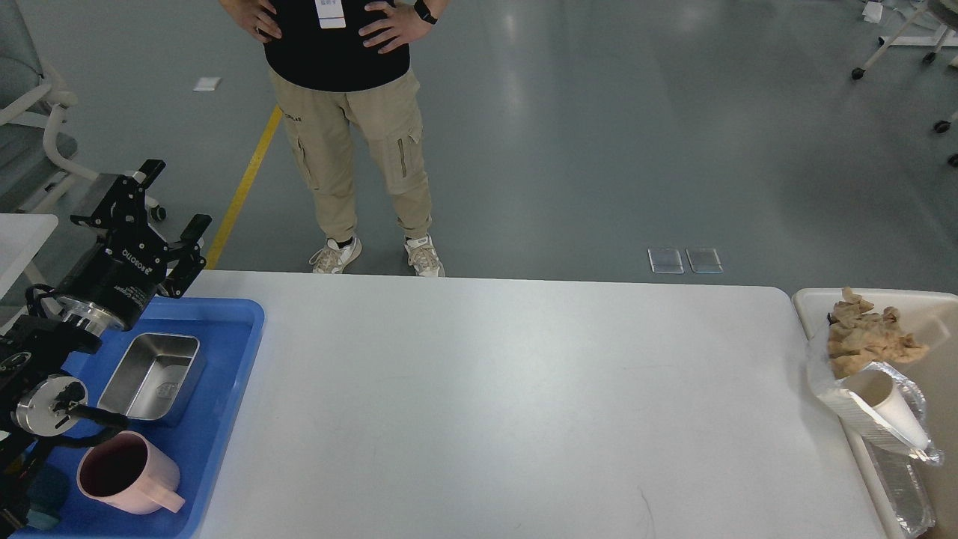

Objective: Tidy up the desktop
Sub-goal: 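Tip the foil tray into the white bin and release it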

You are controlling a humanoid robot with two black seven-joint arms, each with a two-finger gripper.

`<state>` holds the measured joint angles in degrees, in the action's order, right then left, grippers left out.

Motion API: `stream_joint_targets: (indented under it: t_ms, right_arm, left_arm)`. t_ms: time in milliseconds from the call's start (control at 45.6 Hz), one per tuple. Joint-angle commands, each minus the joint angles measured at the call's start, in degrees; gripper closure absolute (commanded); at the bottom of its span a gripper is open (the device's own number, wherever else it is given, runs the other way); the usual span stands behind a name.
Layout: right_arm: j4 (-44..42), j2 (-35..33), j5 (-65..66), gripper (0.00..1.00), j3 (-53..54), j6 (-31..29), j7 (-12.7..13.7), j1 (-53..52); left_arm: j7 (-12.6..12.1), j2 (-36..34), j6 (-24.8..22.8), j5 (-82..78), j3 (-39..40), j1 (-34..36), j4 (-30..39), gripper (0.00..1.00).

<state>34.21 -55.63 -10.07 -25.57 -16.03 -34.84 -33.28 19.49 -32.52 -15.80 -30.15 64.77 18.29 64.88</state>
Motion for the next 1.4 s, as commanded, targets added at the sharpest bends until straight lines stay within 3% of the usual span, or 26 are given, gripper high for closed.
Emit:
stream_joint_targets:
  t_ms: [0, 460, 811, 1381]
  right_arm:
    - [-3.62, 1.67, -1.71, 0.00, 0.00, -0.15, 0.38, 1.55]
    - [-7.40, 2.37, -0.31, 0.00, 1.41, -0.50, -0.05, 3.04]
    - [-27.26, 15.20, 4.44, 0.00, 1.84, -0.50, -0.32, -0.91]
    - [-26.39, 26.36, 4.35, 0.00, 13.09, -3.93, 0.03, -11.98]
  left_arm:
    - [0.03, -0.17, 0.07, 0.00, 0.18, -0.97, 0.95, 0.04]
    - [-0.15, -0.17, 0.16, 0.00, 2.11, -1.85, 1.13, 0.04]
    - [-0.33, -0.70, 0.16, 0.00, 2.11, -1.94, 1.04, 0.04]
    - [-0.41, -0.17, 1.83, 0.00, 1.85, -1.59, 0.95, 0.04]
